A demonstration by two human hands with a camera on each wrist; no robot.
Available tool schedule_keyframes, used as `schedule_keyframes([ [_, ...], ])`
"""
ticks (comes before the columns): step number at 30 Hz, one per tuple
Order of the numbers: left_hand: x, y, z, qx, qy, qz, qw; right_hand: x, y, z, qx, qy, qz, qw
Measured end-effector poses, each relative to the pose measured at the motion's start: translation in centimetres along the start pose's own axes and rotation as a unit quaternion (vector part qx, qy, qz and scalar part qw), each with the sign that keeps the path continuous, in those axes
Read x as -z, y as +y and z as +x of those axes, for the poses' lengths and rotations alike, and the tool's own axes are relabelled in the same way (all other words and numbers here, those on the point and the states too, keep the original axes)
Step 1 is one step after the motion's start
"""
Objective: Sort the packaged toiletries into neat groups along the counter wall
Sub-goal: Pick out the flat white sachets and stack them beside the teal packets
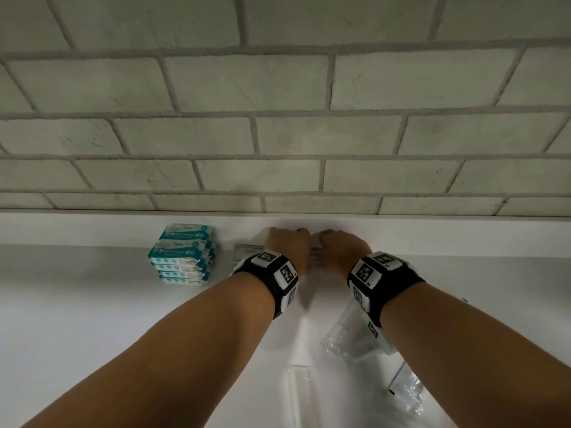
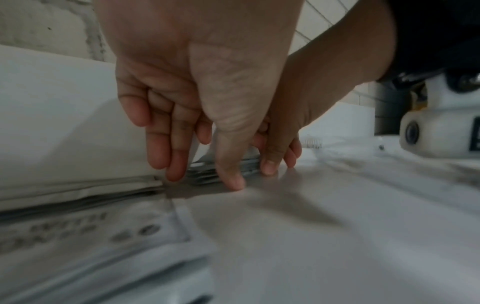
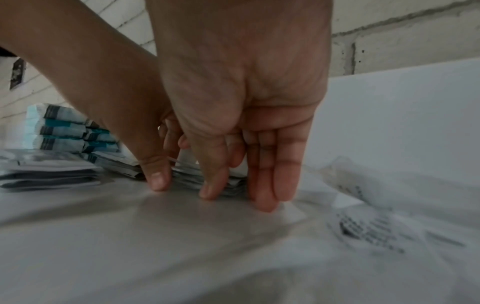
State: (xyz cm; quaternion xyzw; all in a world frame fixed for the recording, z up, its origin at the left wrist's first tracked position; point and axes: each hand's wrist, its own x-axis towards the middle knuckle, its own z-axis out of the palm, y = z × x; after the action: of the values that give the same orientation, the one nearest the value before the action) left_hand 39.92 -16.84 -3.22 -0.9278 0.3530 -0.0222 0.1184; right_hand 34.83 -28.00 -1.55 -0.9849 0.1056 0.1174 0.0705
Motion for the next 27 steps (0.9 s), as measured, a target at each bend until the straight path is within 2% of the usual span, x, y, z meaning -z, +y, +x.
schedule_keyframes([
  [4,-0.3,-0.1,0.3,0.010,0.010,-0.033,0.999,-0.1,0.4,0.1,-0.004,-0.005,-0.012,1.000],
  [8,-0.3,0.1,0.3,0.017,0.030,-0.010,0.999,0.0,0.4,0.0,-0.001,-0.001,-0.007,1.000],
  [12,-0.2,0.5,0.1,0.038,0.002,-0.014,0.999,-0.2,0.3,-0.1,0.007,0.012,-0.004,1.000],
  [20,-0.4,0.7,-0.1,0.055,-0.001,-0.049,0.997,-1.1,0.9,1.0,-0.016,0.017,0.026,0.999],
  [27,0.0,0.9,-0.5,0.063,-0.022,-0.051,0.996,-1.7,1.1,1.7,-0.002,0.015,0.007,1.000],
])
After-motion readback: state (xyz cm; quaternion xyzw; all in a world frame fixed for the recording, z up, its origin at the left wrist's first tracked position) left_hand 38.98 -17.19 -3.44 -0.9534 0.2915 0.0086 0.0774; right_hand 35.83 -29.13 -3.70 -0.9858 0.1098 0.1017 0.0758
